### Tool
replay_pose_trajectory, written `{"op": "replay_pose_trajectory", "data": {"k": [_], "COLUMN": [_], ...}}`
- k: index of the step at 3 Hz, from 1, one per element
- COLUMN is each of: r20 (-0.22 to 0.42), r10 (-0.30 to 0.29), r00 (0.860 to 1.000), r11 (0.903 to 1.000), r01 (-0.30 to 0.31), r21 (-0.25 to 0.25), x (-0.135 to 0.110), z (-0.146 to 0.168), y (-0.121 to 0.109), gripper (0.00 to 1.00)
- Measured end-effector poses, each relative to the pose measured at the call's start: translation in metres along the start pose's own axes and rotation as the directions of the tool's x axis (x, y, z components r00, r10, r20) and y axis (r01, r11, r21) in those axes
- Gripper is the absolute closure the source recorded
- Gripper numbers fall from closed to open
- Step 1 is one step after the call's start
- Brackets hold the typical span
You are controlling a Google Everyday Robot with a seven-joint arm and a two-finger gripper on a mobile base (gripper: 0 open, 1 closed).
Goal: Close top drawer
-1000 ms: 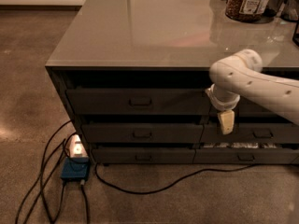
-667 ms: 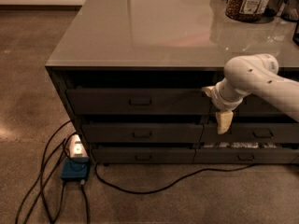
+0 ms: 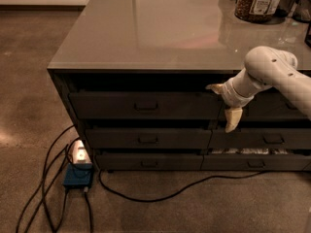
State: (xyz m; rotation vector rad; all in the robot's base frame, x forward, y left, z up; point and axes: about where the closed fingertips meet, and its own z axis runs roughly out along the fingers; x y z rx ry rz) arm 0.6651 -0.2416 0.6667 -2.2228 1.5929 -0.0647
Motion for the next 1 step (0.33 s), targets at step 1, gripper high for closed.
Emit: {"op": "replay_pose_trajectory", "data": {"k": [1], "r20": [-0.002], "r10": [-0.001], "r00": [1.000], "r11": [1.0000], "r01": [0.001], "r21": [0.001], "x": [0.0003], "z": [0.0000], "y": [-0.0003], "gripper": [0.00]}}
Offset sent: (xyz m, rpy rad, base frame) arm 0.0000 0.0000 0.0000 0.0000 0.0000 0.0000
